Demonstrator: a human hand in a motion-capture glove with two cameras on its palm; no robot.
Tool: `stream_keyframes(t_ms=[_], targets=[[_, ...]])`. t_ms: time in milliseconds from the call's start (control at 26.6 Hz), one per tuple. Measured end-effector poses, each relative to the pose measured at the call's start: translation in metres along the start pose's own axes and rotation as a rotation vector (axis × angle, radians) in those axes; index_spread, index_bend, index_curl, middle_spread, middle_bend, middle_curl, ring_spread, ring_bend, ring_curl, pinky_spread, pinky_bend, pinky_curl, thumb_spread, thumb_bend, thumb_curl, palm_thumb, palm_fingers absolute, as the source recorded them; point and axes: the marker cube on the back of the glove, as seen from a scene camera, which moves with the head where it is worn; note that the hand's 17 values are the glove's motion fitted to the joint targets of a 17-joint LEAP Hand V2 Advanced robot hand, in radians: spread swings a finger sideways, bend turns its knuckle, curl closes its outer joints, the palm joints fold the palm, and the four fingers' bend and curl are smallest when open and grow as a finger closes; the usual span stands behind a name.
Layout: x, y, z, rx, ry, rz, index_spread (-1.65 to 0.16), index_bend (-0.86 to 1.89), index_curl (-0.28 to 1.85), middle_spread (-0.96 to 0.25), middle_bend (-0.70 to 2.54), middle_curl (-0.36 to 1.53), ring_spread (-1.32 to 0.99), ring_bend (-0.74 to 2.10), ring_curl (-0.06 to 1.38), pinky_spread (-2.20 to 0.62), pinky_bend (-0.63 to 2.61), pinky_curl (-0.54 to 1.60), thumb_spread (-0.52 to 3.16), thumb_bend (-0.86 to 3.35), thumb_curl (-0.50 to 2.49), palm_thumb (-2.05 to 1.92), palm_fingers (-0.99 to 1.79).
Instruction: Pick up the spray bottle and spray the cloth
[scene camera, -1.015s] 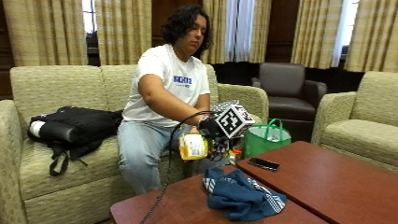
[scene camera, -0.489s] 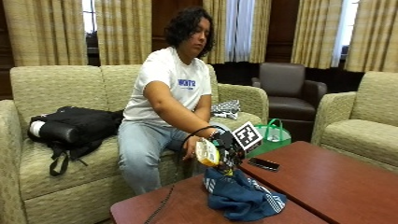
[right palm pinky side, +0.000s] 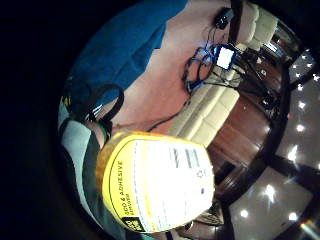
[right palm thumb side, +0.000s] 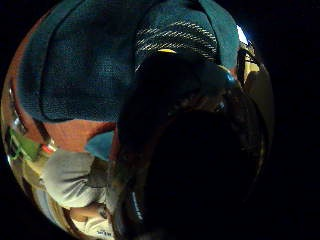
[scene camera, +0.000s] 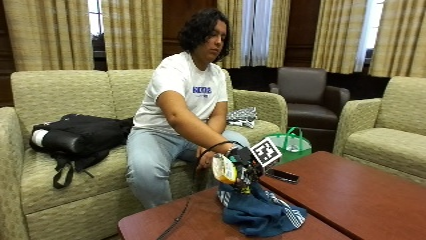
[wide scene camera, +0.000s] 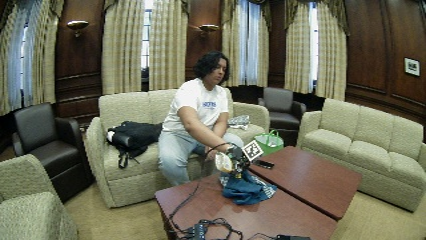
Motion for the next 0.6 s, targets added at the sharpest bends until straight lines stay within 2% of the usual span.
stream_keyframes(t_ms=[150,301,451,601], targets=[[0.019,0.005,-0.012,0.025,-0.076,0.024,-0.24,0.42,0.59,-0.19,0.6,0.58,-0.22,0.69,0.51,-0.27,0.48,0.42,0.27,-0.03,0.81,0.92,1.34],[0.044,0.023,-0.036,0.12,-0.2,-0.098,-0.25,0.42,0.6,-0.19,0.6,0.58,-0.22,0.68,0.51,-0.27,0.49,0.42,0.27,-0.03,0.82,0.92,1.34],[0.076,0.038,-0.065,0.225,-0.342,-0.006,-0.25,0.42,0.6,-0.19,0.6,0.58,-0.21,0.68,0.51,-0.27,0.48,0.42,0.27,-0.03,0.82,0.92,1.34],[0.1,0.058,-0.091,0.322,-0.446,-0.009,-0.25,0.41,0.6,-0.19,0.6,0.58,-0.21,0.68,0.51,-0.27,0.48,0.42,0.28,-0.03,0.83,0.92,1.34]])
